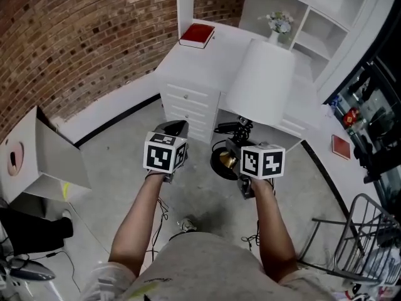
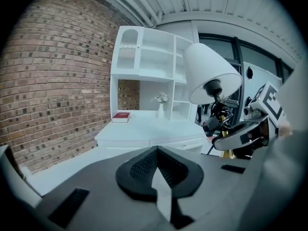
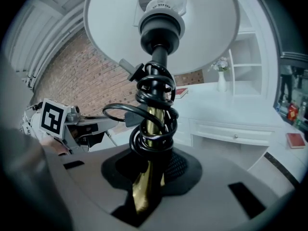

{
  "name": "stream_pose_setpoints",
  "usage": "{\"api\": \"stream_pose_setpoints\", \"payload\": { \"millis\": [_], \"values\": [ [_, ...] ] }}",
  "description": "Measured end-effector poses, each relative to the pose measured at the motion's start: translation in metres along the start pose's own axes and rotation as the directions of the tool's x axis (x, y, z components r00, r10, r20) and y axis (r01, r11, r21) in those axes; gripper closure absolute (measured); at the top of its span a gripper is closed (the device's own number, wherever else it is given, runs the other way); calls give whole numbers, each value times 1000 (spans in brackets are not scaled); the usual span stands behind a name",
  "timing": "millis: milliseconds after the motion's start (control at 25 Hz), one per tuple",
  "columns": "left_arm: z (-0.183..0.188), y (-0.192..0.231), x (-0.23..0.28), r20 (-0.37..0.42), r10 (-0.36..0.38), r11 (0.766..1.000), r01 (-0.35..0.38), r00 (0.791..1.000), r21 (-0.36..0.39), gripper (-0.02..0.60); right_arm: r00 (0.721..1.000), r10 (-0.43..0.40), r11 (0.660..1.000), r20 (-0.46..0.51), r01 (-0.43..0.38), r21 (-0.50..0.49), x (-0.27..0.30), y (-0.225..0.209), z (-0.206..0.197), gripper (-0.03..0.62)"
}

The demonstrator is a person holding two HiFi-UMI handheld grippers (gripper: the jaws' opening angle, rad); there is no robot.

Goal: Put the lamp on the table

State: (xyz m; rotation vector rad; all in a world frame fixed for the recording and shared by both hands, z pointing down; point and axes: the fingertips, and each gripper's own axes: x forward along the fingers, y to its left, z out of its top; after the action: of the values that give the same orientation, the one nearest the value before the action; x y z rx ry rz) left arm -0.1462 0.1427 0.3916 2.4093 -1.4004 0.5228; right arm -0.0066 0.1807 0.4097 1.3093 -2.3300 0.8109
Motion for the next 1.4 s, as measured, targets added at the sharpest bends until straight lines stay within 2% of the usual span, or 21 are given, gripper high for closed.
{"api": "stream_pose_setpoints", "payload": {
  "millis": [280,720,1400],
  "values": [
    [1,32,2,-8,-31,999,31,999,7,584,1000,-20,1000,-2,20,18,26,18,10,499],
    [0,58,5,-13,-60,998,60,998,1,584,1000,-24,1000,1,24,21,47,35,20,500],
    [-5,47,12,-30,-99,994,100,995,42,584,999,-47,998,13,47,38,50,30,16,500]
  ]
}}
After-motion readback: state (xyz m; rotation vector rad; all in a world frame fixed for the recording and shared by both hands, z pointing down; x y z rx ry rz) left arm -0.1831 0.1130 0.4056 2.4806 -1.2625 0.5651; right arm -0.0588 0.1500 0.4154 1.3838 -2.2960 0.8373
